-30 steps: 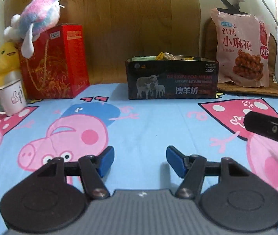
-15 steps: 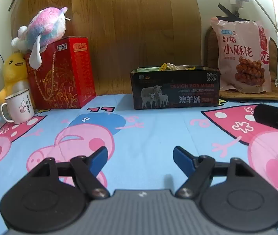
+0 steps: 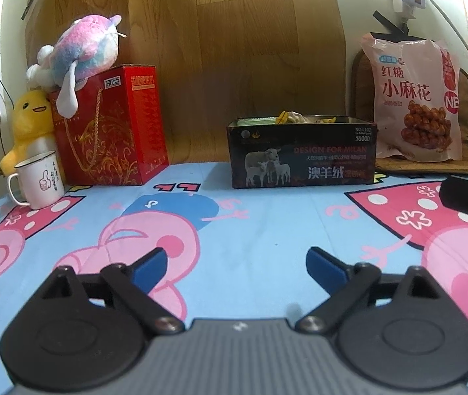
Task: Organize snacks
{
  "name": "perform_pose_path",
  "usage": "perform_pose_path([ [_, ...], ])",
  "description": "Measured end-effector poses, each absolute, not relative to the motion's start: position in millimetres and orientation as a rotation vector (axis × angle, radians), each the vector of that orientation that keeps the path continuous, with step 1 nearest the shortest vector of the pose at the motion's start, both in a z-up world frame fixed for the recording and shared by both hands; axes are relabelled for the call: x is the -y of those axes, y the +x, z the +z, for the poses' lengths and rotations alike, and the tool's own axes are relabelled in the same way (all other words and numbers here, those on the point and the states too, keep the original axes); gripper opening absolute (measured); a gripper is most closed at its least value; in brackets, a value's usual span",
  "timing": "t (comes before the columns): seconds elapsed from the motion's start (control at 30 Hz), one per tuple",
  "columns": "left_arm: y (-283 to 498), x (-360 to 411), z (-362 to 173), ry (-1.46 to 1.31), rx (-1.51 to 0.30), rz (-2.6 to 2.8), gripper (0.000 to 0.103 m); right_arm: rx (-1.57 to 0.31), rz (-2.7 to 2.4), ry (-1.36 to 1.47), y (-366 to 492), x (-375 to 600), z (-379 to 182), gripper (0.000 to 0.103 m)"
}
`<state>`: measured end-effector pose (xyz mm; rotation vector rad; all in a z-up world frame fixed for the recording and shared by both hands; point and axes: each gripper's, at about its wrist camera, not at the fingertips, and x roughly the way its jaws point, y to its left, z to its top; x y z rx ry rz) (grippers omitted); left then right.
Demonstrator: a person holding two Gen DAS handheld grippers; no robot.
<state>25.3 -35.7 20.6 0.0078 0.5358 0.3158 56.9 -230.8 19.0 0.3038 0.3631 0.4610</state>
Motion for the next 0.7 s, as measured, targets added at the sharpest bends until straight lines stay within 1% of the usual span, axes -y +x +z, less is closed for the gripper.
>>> perform_pose_path([
  [0.1, 24.4, 37.1, 21.2, 0.018, -0.526, 0.322, 0.1, -0.37, 0.459, 0.311, 56.1, 232.3, 18.6, 0.095],
  [0.23, 23.4, 38.4, 21.9, 0.029, -0.515, 0.326, 0.102, -0.373, 0.456, 0.308, 51.7, 233.5, 18.5, 0.095],
  [0.7, 22.2, 39.2, 21.6, 0.037, -0.51, 0.339, 0.103, -0.352, 0.456, 0.314, 43.6, 238.6, 18.4, 0.096],
])
